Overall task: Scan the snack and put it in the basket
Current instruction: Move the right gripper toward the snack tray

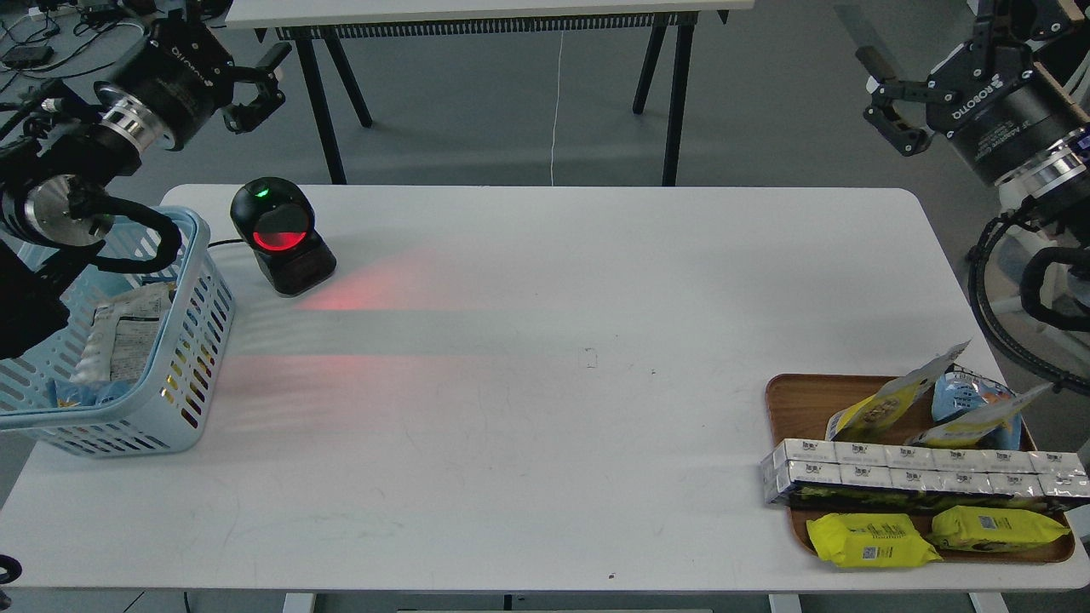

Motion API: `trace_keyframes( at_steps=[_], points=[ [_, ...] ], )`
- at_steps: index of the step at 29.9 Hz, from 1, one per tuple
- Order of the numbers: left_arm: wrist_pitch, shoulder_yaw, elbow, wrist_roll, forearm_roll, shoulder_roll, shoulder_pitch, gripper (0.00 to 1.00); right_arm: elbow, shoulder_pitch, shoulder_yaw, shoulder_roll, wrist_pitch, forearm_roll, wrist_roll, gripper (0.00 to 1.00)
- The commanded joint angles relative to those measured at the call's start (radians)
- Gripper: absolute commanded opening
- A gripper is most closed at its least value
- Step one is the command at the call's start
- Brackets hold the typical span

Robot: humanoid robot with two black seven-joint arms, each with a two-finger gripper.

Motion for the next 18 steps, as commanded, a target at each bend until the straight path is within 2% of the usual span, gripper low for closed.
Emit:
trace_keyframes(
  at_steps=[1, 10, 15, 18],
  points=[
    [0.0, -0.001, 0.0, 0.001, -0.001, -0.002, 0.0, 1.0, 0.003, -0.002, -0.003, -0.001, 0.0, 0.0, 0.0, 0.99],
    [0.0, -0.001, 0.0, 0.002, -0.002, 0.006, 0.0, 1.0, 0.025, 0.015, -0.057, -0.022, 0.0, -0.006, -0.003, 0.99],
    [0.0, -0.001, 0.0, 0.001, -0.005, 0.003, 0.002, 1.0, 0.106, 0.035, -0.095, -0.108, 0.0, -0.031, -0.002, 0.99],
    [0.0, -0.001, 0.0, 0.001, -0.005, -0.009, 0.0, 1.0, 0.143, 0.091, -0.126, -0.18, 0.0, -0.159, 0.0, 0.99]
  ],
)
